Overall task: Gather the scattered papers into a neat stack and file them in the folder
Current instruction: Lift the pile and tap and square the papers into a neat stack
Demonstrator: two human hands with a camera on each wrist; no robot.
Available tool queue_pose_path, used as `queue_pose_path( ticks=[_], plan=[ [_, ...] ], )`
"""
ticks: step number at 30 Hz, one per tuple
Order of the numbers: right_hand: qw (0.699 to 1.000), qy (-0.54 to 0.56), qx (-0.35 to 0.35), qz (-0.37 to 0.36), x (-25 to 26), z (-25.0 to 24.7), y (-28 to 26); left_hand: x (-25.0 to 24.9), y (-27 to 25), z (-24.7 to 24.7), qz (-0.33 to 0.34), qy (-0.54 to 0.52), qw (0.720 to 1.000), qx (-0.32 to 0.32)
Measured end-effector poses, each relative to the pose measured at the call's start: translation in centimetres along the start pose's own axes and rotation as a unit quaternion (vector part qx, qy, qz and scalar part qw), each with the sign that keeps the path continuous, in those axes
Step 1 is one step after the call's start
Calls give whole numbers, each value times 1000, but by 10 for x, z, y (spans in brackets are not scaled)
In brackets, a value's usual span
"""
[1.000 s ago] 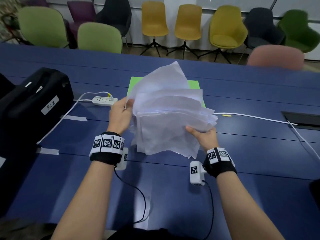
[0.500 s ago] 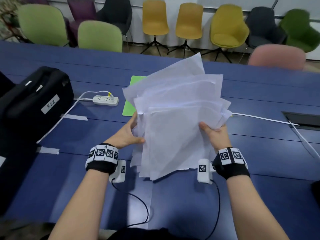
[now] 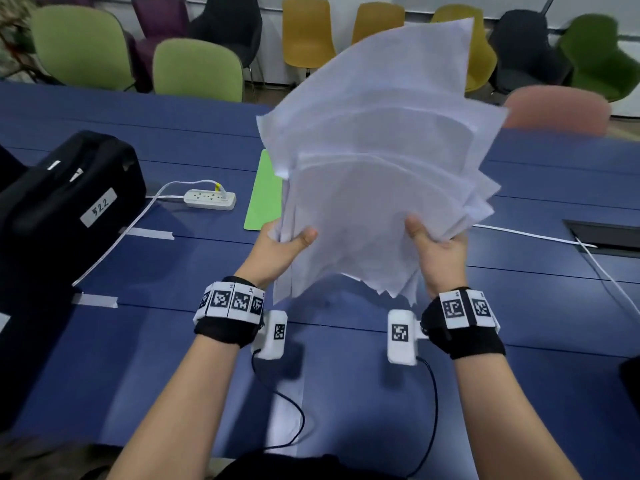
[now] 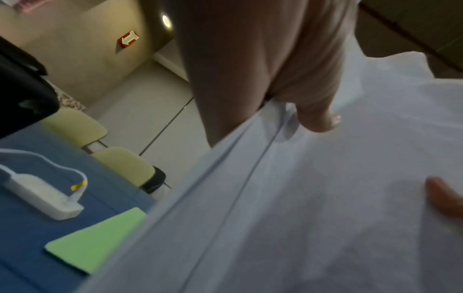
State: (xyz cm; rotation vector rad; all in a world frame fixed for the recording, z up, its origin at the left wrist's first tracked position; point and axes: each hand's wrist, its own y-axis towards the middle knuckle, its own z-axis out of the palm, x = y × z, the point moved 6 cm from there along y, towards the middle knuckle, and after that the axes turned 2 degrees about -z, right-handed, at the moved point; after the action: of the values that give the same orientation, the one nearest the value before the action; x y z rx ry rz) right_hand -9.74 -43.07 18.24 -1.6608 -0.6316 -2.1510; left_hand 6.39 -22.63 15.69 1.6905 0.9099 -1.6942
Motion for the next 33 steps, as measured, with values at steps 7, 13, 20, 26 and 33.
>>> queue_pose_path(
  ticks=[7, 13, 20, 26, 33],
  plan=[
    [976, -126, 134, 121, -55, 0, -24, 33, -1, -5, -53, -21, 998, -6],
    [973, -150, 139, 104, -60, 7, -11, 29, 10, -11, -78, -54, 995, -20],
    [997, -55, 47, 13, -26, 21, -7, -14, -11, 13, 29, -86, 992, -89],
    [982, -108, 97, 119, -60, 5, -14, -8, -8, -2, -16, -131, 976, -171],
    [980, -99, 144, 97, -54, 4, -16, -13, 11, -14, -104, -230, 948, -195]
  ],
)
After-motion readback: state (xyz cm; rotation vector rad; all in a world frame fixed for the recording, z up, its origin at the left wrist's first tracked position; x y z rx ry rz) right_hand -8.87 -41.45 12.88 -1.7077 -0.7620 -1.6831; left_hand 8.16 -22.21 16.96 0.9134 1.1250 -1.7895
